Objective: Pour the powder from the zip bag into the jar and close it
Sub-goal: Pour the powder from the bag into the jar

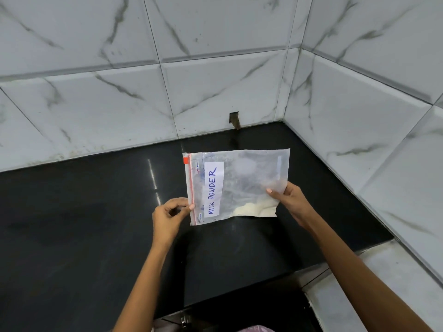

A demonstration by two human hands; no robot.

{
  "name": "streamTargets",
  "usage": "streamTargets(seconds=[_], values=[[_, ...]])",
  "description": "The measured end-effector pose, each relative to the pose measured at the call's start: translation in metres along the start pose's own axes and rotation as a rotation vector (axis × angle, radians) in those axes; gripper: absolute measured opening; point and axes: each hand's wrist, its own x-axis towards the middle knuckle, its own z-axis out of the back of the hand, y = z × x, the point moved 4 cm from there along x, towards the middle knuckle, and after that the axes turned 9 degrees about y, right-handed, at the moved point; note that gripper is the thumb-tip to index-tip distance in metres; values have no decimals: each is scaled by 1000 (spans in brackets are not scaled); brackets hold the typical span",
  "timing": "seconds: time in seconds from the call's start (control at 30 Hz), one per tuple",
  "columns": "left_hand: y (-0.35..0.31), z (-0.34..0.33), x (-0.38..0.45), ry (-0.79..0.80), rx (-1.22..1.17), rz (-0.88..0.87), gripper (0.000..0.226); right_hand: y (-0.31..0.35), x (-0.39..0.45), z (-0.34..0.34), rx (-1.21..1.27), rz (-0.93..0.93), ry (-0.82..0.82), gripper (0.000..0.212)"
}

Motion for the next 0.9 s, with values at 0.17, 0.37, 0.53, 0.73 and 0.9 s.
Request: streamTargets(seconds=[0.17,0.37,0.53,0.73,0.9], values=[[1,-1,2,104,-61,41,12,-28,-7,8,-457,-208,-11,39],[-1,3,5,24,-44,48,12,-26,-8,8,-718,-173,-140,17],[-22,13,17,-43,-89,-20,10,-12,-5,12,-322,-117,-112,8],[-57,22,45,-97,-116,-91,10,21,1,14,-26,-8,-161,17],[-72,22,65,-129,-113,-96,11,46,12,10,94,65,-241,17]])
